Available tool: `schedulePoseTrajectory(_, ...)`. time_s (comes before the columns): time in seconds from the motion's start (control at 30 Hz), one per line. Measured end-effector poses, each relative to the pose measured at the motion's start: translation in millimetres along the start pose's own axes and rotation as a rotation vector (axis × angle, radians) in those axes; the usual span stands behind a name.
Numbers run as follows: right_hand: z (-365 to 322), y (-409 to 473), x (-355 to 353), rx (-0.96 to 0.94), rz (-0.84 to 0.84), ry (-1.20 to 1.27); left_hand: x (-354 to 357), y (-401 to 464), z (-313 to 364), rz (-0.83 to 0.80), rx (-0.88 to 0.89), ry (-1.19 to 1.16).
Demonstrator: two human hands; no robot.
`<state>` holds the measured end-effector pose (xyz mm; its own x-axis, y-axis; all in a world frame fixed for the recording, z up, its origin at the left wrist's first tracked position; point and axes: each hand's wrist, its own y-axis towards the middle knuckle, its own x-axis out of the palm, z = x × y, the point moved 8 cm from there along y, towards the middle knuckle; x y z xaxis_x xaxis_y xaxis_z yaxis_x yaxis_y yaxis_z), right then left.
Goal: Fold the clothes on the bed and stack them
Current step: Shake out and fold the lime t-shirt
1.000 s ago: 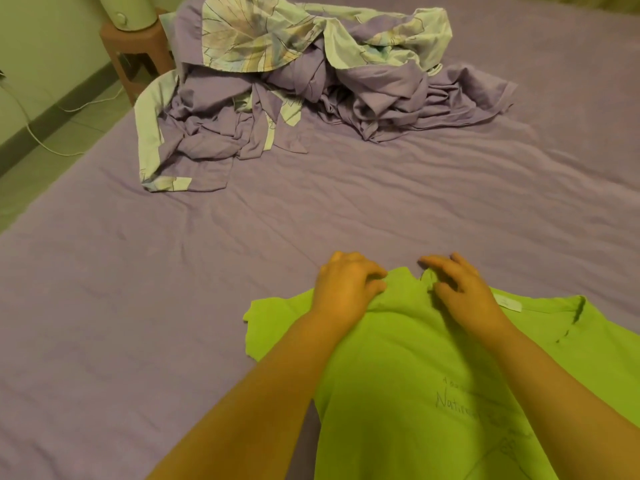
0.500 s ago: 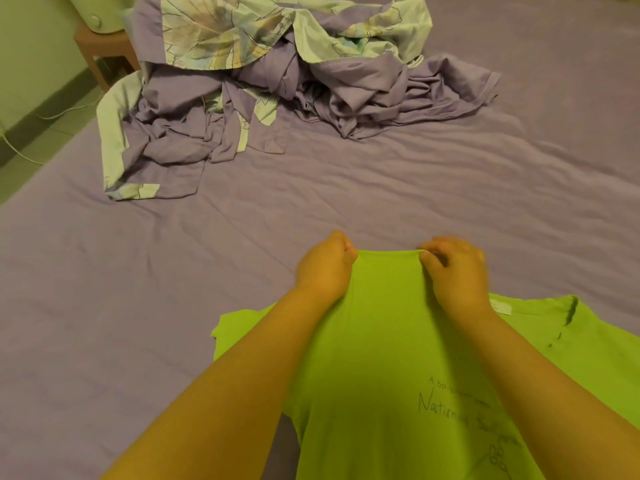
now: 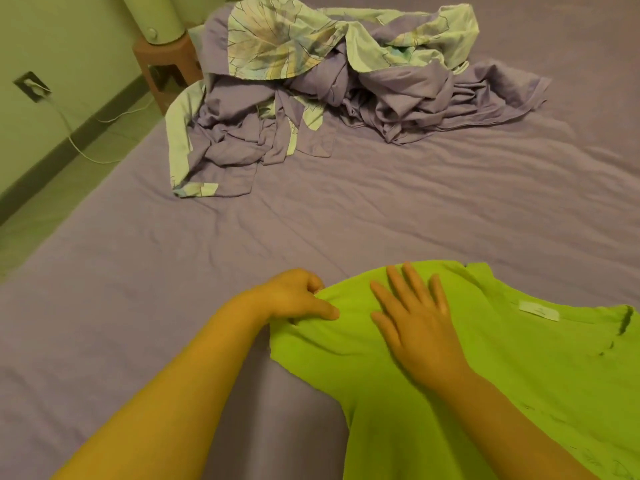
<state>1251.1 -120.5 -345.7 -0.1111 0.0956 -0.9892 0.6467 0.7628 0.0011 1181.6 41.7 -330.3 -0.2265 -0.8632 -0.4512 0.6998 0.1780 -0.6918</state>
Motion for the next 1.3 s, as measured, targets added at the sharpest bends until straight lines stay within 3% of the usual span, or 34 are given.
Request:
schedulePoseTrajectory(0.1, -7.4, -4.5, 18.0, 0.058, -0.103, -0.030, -2.2, -20.4, -8.9, -0.062, 0.005, -0.234)
schedulePoseTrajectory(0.23, -5.7, 1.1, 18.9, 0.117, -0.183, -0.053, 3.9, -36.1, -23.8, -0.160, -0.066, -0.257)
schedulePoseTrajectory(0.37, -10.6, 1.6, 14.5, 0.186, -0.218, 0.036, -23.2, -35.9, -46.5, 0.232, -0.063, -0.561)
schedulePoseTrajectory(0.5, -22.8, -2.3, 16.2, 0.215, -0.232, -0.003, -14.8, -35.8, -76.1, 0.518, -0.068, -0.601)
schedulePoseTrajectory(0.57, -23.0, -3.4, 21.4, 0.212, -0.242, -0.036, -4.4, -40.6, -80.8, 0.563, -0.065, -0.716)
schedulePoseTrajectory(0.67, -20.9, -1.5, 23.4, 0.213, -0.268, -0.063, 19.9, -45.2, -75.5, 0.370, -0.030, -0.841)
schedulePoseTrajectory(0.73, -20.6, -0.9, 22.4, 0.213, -0.275, -0.076, 30.0, -53.1, -72.6, 0.284, -0.011, -0.735)
schedulePoseTrajectory(0.87, -23.1, -5.9, 18.7, 0.219, -0.273, -0.083, 15.4, -69.7, -73.6, 0.517, 0.134, -0.735)
schedulePoseTrajectory(0.97, -27.0, -12.1, 12.1, 0.260, -0.222, -0.026, 12.0, -75.0, -67.2, 0.660, 0.204, -0.583)
schedulePoseTrajectory(1.1, -53.8, -27.7, 6.4, 0.293, -0.103, 0.098, 11.9, -72.1, -85.1, 0.812, 0.054, -0.404)
schedulePoseTrajectory(1.23, -82.3, -37.6, 29.5, 0.181, -0.126, -0.003, 2.0, -84.3, -106.9, 0.895, -0.215, -0.214)
schedulePoseTrajectory(1.3, -82.5, -35.3, 29.1, 0.185, -0.098, -0.030, -5.3, -96.3, -103.1, 0.992, -0.221, -0.059)
